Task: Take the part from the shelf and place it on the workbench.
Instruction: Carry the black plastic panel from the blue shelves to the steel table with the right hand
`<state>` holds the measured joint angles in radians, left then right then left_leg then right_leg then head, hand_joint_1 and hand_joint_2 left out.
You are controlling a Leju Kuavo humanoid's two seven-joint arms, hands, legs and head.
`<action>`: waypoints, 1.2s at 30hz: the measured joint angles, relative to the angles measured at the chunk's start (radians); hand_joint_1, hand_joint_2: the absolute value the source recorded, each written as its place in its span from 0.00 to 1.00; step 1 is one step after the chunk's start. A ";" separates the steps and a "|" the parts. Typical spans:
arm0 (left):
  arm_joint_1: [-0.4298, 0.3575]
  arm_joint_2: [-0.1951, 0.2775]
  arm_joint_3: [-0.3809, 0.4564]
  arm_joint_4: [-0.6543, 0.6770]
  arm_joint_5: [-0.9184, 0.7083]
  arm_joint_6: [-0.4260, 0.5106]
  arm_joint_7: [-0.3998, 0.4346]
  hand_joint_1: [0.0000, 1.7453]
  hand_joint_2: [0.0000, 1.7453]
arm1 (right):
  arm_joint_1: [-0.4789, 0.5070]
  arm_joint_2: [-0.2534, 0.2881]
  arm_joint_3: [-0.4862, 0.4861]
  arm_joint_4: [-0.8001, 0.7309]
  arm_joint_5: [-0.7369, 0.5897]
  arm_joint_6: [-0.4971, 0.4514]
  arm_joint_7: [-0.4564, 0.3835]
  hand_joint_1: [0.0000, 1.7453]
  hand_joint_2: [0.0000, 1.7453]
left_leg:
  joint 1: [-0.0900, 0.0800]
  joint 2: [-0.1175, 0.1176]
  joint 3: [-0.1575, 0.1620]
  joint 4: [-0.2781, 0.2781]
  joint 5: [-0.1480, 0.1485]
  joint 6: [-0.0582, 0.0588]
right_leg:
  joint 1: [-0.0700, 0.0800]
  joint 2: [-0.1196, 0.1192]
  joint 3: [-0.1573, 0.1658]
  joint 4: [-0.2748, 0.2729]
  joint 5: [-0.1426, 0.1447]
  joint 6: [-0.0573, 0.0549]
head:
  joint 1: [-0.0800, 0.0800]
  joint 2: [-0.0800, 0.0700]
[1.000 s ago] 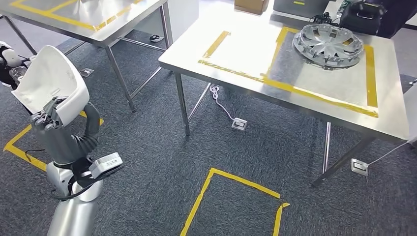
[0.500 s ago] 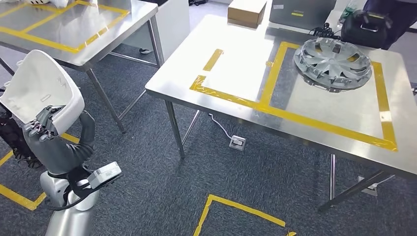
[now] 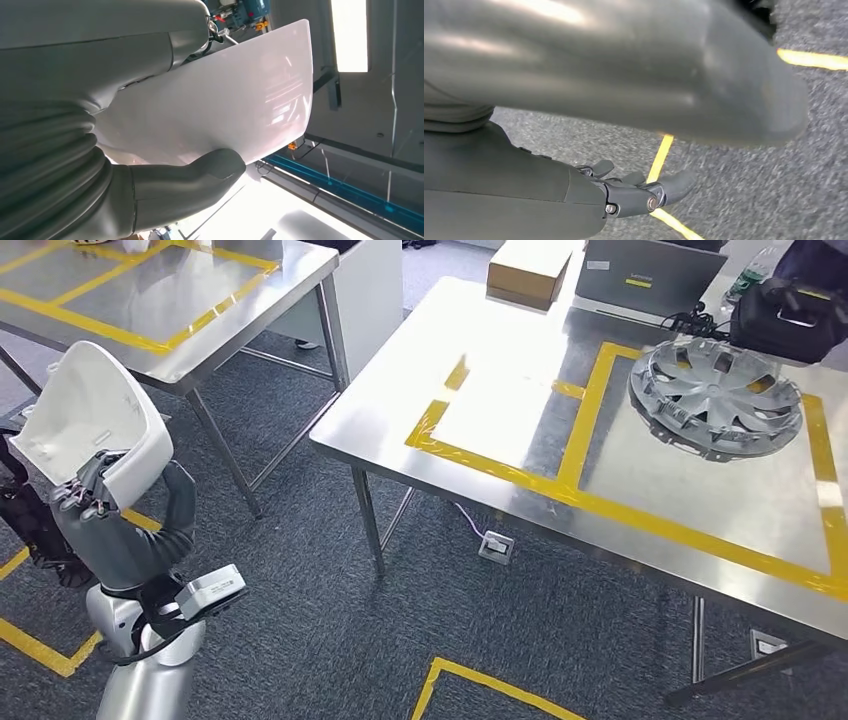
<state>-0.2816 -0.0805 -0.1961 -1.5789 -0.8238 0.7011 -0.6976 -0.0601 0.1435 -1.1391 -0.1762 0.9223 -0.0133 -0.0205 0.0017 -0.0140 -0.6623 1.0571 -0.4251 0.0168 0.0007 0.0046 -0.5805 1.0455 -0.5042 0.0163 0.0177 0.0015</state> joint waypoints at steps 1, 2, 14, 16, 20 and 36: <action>-0.001 0.000 0.000 0.000 -0.001 0.000 0.000 1.00 1.00 | -0.002 0.000 0.000 0.000 -0.001 0.000 0.001 0.00 0.00 | -0.002 0.000 0.002 0.000 -0.004 0.001 | 0.001 0.001 0.002 -0.009 -0.001 -0.003 | 0.000 0.000; -0.002 -0.001 0.000 0.000 -0.002 0.000 0.000 1.00 1.00 | -0.004 0.000 -0.001 0.000 -0.001 0.000 0.001 0.00 0.00 | -0.002 0.000 0.003 -0.002 -0.006 0.003 | 0.002 0.001 0.004 -0.012 0.000 -0.005 | -0.001 0.000; -0.011 0.001 0.000 0.000 0.001 0.000 0.000 1.00 1.00 | -0.004 0.001 -0.010 0.000 -0.006 0.004 -0.001 0.00 0.00 | -0.005 0.001 0.019 -0.014 -0.006 -0.002 | 0.000 0.002 0.014 -0.015 -0.003 -0.013 | -0.001 0.000; -0.015 0.001 0.000 0.000 0.004 0.000 0.000 1.00 1.00 | -0.004 0.001 -0.011 0.000 -0.008 0.004 -0.001 0.00 0.00 | -0.005 0.002 0.021 -0.018 -0.006 0.001 | -0.001 0.005 0.016 -0.020 -0.004 -0.010 | -0.001 0.000; -0.020 -0.001 0.000 0.002 0.008 0.000 0.000 1.00 1.00 | -0.004 -0.001 -0.015 0.000 -0.013 0.004 -0.002 0.00 0.00 | 0.010 0.022 0.044 -0.049 0.004 0.005 | -0.002 0.006 -0.013 0.056 -0.051 0.007 | 0.003 0.000; -0.038 -0.004 0.000 0.020 0.013 -0.002 0.000 1.00 1.00 | 0.001 0.002 -0.018 0.001 -0.016 0.003 -0.002 0.00 0.00 | 0.030 0.041 0.009 0.104 -0.111 -0.065 | -0.021 -0.006 -0.004 -0.019 0.032 -0.028 | 0.001 0.000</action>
<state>-0.3194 -0.0841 -0.1965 -1.5590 -0.8110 0.6989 -0.6975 -0.0587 0.1458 -1.1567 -0.1755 0.9058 -0.0099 -0.0230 0.0312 0.0274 -0.6537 1.1608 -0.5361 -0.0484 -0.0205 -0.0011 -0.5843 1.0265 -0.4719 -0.0119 0.0190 0.0015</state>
